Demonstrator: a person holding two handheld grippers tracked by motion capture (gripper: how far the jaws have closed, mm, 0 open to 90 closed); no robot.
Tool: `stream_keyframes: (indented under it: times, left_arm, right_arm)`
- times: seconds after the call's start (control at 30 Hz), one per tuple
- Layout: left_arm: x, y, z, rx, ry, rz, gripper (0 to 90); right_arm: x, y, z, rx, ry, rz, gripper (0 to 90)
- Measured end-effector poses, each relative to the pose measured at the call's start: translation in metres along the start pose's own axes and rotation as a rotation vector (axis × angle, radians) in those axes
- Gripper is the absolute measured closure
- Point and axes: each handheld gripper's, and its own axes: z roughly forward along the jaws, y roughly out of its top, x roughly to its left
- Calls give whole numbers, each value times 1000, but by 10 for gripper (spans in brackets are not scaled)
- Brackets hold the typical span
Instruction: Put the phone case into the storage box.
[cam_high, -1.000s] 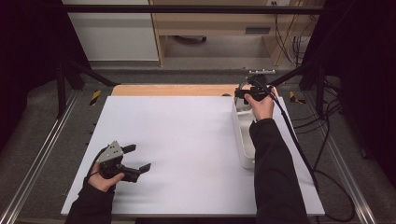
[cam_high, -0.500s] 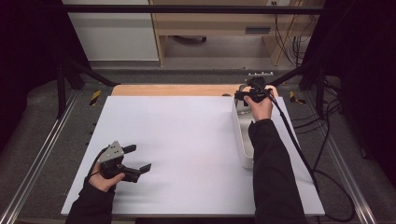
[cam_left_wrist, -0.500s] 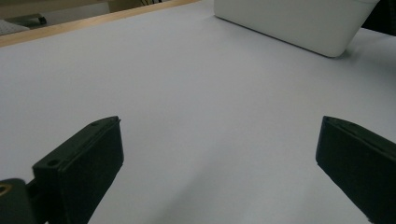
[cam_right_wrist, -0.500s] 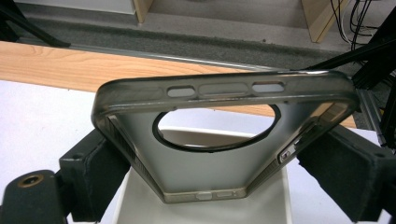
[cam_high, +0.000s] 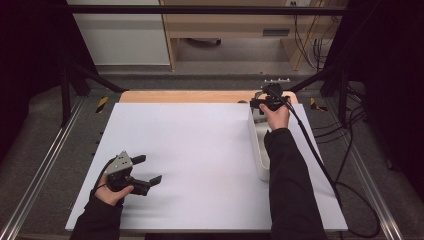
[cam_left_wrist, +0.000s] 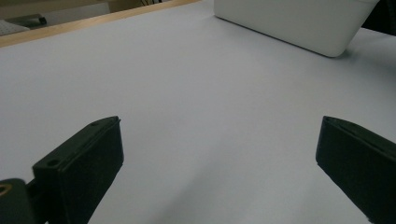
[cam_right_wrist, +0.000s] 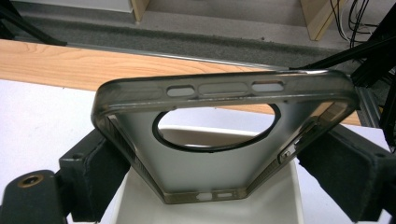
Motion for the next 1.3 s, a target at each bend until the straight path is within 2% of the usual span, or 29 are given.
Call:
stream_keyframes:
  times: [0.37, 0.53, 0.7, 0.97, 1.3]
  left_arm:
    - [0, 0, 1, 2, 0, -1, 6]
    - [0, 0, 1, 3, -1, 1, 6]
    - [0, -1, 1, 4, -1, 0, 6]
    - [0, 0, 1, 4, -2, 1, 6]
    - [-1, 0, 1, 3, -2, 4, 6]
  right_arm:
    - [-1, -1, 0, -9, 4, 1, 110]
    - [-1, -1, 0, -16, 10, -14, 67]
    - [-3, -1, -2, -20, 31, -25, 28]
    - [-5, 3, -9, -66, 71, -25, 7]
    - [-3, 8, -32, -114, 141, -36, 7]
